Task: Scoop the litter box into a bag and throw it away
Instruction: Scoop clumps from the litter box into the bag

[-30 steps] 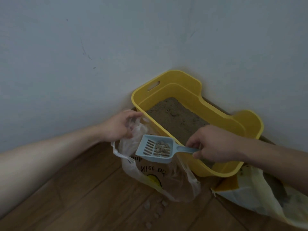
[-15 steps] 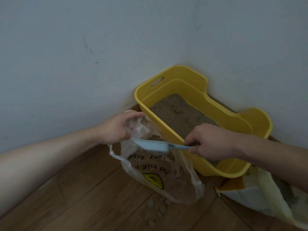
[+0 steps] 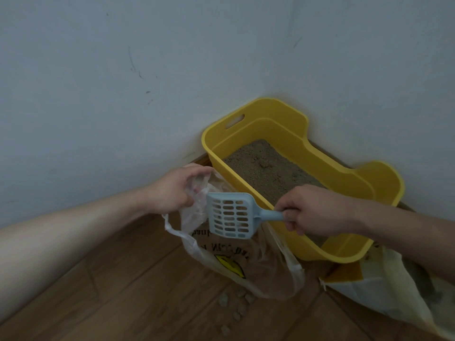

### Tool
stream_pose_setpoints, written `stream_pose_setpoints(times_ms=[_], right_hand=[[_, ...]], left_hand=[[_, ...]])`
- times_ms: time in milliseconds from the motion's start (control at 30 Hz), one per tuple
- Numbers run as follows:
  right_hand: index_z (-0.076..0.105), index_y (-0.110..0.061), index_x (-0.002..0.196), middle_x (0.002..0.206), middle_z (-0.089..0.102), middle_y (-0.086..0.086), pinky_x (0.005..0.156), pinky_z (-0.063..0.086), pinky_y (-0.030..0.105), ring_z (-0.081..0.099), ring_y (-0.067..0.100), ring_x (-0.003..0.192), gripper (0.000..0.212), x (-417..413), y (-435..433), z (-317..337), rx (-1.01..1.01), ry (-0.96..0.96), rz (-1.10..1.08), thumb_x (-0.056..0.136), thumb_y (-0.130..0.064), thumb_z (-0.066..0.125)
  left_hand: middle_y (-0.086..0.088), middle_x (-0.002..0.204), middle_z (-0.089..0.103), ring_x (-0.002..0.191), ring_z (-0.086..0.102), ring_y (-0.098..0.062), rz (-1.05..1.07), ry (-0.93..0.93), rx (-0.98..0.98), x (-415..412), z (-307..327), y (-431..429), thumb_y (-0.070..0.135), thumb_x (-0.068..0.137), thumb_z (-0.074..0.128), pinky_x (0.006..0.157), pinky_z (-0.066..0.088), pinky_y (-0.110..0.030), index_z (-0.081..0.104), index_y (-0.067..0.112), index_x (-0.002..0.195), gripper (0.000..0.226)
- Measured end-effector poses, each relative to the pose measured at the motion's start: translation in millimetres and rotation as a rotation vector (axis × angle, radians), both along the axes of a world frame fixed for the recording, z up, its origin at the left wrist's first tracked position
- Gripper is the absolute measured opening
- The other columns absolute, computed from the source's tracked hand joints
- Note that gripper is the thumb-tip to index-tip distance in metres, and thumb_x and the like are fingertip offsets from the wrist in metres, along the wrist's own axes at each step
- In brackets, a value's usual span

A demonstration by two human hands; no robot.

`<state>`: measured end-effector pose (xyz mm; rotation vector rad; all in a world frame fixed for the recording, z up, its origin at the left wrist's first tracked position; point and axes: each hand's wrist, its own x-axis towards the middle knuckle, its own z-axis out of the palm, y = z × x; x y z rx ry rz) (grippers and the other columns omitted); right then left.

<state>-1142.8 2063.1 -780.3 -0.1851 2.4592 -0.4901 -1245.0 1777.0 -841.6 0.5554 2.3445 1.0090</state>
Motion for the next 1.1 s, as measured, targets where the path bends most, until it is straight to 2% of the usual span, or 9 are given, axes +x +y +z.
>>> stream_pose_setpoints(times_ms=[233, 333, 533, 633, 700, 800, 933, 1033, 1100], right_hand=[[0.067, -0.019, 0.082, 0.072, 0.07, -0.002, 0.062, 0.051, 0.027, 0.064, 0.005, 0.063, 0.027, 2, 4, -1, -0.037, 0.003, -0.028, 0.101, -0.02, 0.047], [0.07, -0.019, 0.088, 0.078, 0.073, -0.001, 0.071, 0.059, 0.033, 0.069, 0.009, 0.068, 0.025, 2, 7, 0, -0.083, -0.003, -0.072, 0.1, -0.018, 0.048], [0.071, -0.025, 0.097, 0.082, 0.075, -0.002, 0.075, 0.062, 0.036, 0.072, 0.014, 0.076, 0.02, 7, 16, 3, -0.233, -0.009, -0.208, 0.099, -0.014, 0.054], [0.071, -0.029, 0.094, 0.079, 0.075, -0.002, 0.077, 0.06, 0.039, 0.072, 0.012, 0.074, 0.016, 11, 23, 6, -0.266, 0.045, -0.229, 0.094, -0.016, 0.062], [0.07, -0.033, 0.097, 0.083, 0.074, -0.006, 0.076, 0.058, 0.035, 0.069, 0.006, 0.075, 0.017, 13, 27, 9, -0.279, 0.091, -0.259, 0.09, -0.019, 0.07], [0.069, -0.037, 0.108, 0.09, 0.068, -0.013, 0.078, 0.055, 0.029, 0.064, 0.004, 0.081, 0.029, 13, 36, 17, -0.192, 0.16, -0.274, 0.083, -0.024, 0.077], [0.071, -0.032, 0.111, 0.089, 0.067, -0.014, 0.073, 0.054, 0.026, 0.062, 0.004, 0.08, 0.026, 10, 51, 24, -0.017, 0.226, -0.287, 0.085, -0.028, 0.075], [0.071, -0.029, 0.112, 0.088, 0.065, -0.015, 0.068, 0.052, 0.023, 0.061, 0.004, 0.078, 0.025, 8, 62, 21, 0.127, 0.263, -0.283, 0.087, -0.028, 0.072], [0.072, -0.027, 0.109, 0.089, 0.067, -0.012, 0.066, 0.054, 0.024, 0.061, 0.004, 0.076, 0.022, 6, 68, 17, 0.215, 0.28, -0.268, 0.087, -0.028, 0.07]], left_hand=[[0.015, 0.137, 0.043, 0.116, 0.055, -0.01, 0.017, -0.01, 0.014, 1, 2, 2, -0.014, 0.079, 0.062, 0.069, 0.056, -0.02, 0.043, 0.032, 0.145, 0.083], [0.014, 0.139, 0.045, 0.122, 0.052, -0.012, 0.018, -0.007, 0.015, 0, 2, 2, -0.014, 0.078, 0.063, 0.076, 0.057, -0.026, 0.044, 0.032, 0.145, 0.084], [0.01, 0.143, 0.045, 0.126, 0.049, -0.013, 0.009, 0.024, -0.017, -3, 6, 5, -0.014, 0.075, 0.064, 0.092, 0.054, -0.032, 0.044, 0.028, 0.146, 0.084], [0.007, 0.141, 0.048, 0.122, 0.053, -0.015, 0.009, 0.021, -0.005, -4, 7, 8, -0.015, 0.076, 0.064, 0.083, 0.05, -0.021, 0.044, 0.026, 0.146, 0.083], [0.007, 0.139, 0.048, 0.119, 0.054, -0.016, 0.011, 0.021, -0.004, -6, 7, 10, -0.015, 0.077, 0.064, 0.075, 0.047, -0.016, 0.044, 0.025, 0.146, 0.082], [0.006, 0.135, 0.05, 0.116, 0.056, -0.015, 0.022, 0.028, -0.003, -8, 6, 12, -0.014, 0.076, 0.065, 0.074, 0.049, -0.019, 0.046, 0.027, 0.144, 0.082], [0.007, 0.138, 0.049, 0.121, 0.054, -0.016, 0.033, 0.035, 0.015, -10, 6, 15, -0.015, 0.075, 0.065, 0.08, 0.05, -0.024, 0.048, 0.029, 0.143, 0.083], [0.007, 0.14, 0.047, 0.123, 0.052, -0.016, 0.034, 0.037, 0.033, -11, 9, 20, -0.017, 0.075, 0.064, 0.093, 0.053, -0.034, 0.048, 0.028, 0.143, 0.084], [0.006, 0.138, 0.049, 0.123, 0.054, -0.016, 0.041, 0.019, 0.058, -11, 11, 23, -0.018, 0.075, 0.064, 0.096, 0.052, -0.036, 0.049, 0.028, 0.142, 0.083]])
